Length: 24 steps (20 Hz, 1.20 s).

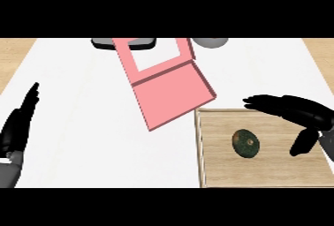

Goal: Pick the squash from the tray and place it in the cardboard box

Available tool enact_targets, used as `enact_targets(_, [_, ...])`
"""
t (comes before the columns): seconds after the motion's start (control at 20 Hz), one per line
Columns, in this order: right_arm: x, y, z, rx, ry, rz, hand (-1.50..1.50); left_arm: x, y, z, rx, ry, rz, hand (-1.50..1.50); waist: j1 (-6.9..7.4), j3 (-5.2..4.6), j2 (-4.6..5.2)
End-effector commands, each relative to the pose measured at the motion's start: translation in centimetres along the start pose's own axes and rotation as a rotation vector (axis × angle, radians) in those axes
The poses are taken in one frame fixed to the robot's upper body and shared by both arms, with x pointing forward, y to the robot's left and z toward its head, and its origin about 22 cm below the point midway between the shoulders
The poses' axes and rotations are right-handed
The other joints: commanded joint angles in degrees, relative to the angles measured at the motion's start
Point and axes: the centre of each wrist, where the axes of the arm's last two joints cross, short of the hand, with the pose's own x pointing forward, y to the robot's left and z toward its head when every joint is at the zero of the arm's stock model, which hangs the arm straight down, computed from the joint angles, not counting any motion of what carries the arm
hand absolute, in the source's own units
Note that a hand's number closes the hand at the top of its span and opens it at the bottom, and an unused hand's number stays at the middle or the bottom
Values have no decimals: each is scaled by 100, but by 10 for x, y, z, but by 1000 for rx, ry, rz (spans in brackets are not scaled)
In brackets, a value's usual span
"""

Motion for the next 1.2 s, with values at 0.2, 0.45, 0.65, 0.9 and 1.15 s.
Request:
enact_targets(0.2, [13, 9, -37, 135, 50, 74, -150, -3, 6, -2, 19, 14, -3, 0, -91, -2, -11])
enact_targets(0.45, [9, 24, -36, 142, 48, 62, -150, -4, -12, 10, 2, 25, -4, 0, -94, -1, -12])
enact_targets(0.65, [10, 2, -54, 148, 48, 74, -150, 0, 7, 7, 18, 11, -2, 0, -68, 0, -12])
enact_targets(0.9, [9, 37, -40, 141, 1, 39, -150, -19, -5, 0, -5, 23, 4, 0, -109, -2, -7])
enact_targets(1.15, [31, 17, -50, 171, -65, 18, -150, -16, 10, -10, 24, 16, 9, 0, -133, -5, -11])
